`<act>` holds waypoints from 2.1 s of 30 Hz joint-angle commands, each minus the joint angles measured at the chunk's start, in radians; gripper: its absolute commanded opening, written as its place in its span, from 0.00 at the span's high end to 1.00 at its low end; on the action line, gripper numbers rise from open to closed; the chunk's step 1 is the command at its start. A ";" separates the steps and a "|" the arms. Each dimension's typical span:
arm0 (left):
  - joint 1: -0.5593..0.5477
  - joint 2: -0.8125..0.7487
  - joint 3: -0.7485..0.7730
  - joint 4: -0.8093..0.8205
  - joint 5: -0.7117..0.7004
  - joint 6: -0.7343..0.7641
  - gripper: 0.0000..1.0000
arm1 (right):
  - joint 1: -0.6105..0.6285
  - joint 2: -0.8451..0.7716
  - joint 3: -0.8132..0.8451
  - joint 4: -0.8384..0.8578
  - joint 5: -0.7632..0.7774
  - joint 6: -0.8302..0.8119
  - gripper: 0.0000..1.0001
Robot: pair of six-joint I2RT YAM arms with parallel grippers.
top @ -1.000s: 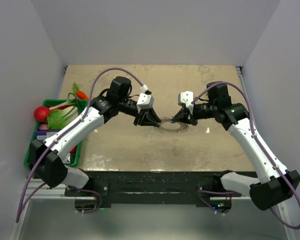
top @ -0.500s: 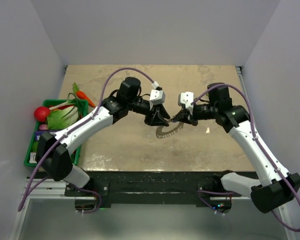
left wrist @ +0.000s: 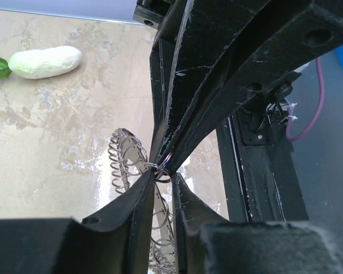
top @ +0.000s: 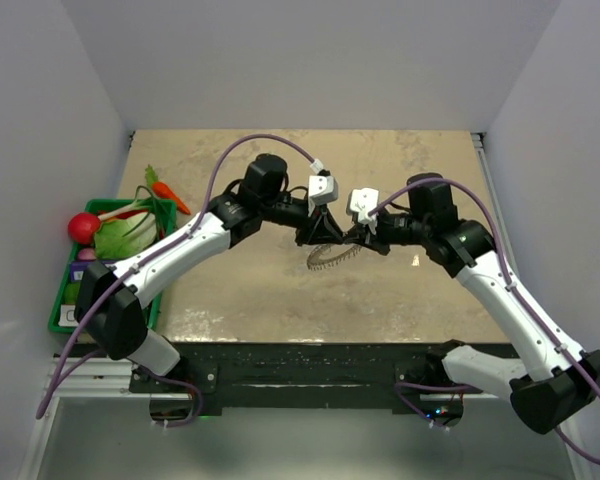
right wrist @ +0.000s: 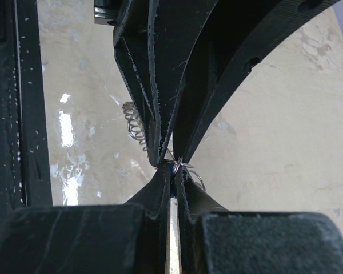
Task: Remove the keys from the keyring
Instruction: Remove the key from the keyring.
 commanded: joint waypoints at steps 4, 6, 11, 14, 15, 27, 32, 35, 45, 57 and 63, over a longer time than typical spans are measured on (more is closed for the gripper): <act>-0.048 0.002 0.051 0.039 -0.044 -0.003 0.92 | 0.033 -0.020 0.001 0.107 0.031 0.040 1.00; -0.048 0.004 0.049 0.041 -0.053 -0.003 1.00 | 0.033 -0.024 -0.002 0.105 0.035 0.040 1.00; -0.048 0.004 0.042 0.043 -0.042 -0.001 1.00 | 0.035 -0.030 -0.008 0.110 0.048 0.040 1.00; -0.048 -0.004 0.040 0.039 -0.022 0.008 1.00 | 0.035 -0.031 -0.004 0.108 0.069 0.035 1.00; -0.048 -0.004 0.038 0.036 -0.019 0.008 1.00 | 0.035 -0.031 -0.004 0.108 0.074 0.037 1.00; -0.048 -0.036 0.028 0.016 0.068 0.043 1.00 | 0.035 -0.030 0.036 0.076 0.187 -0.003 1.00; -0.048 -0.053 0.029 0.000 0.108 0.054 1.00 | 0.035 -0.030 0.068 0.053 0.287 -0.043 1.00; -0.048 -0.058 0.026 -0.011 0.114 0.068 1.00 | 0.032 -0.030 0.094 0.032 0.325 -0.053 1.00; -0.049 -0.071 0.022 -0.022 -0.034 0.075 1.00 | 0.033 -0.014 0.174 -0.080 0.448 -0.086 1.00; -0.049 -0.058 0.040 0.013 -0.171 0.023 0.61 | 0.032 -0.005 0.174 -0.088 0.393 -0.050 1.00; -0.049 -0.047 0.077 0.004 -0.200 0.035 0.35 | 0.033 -0.002 0.162 -0.088 0.370 -0.044 1.00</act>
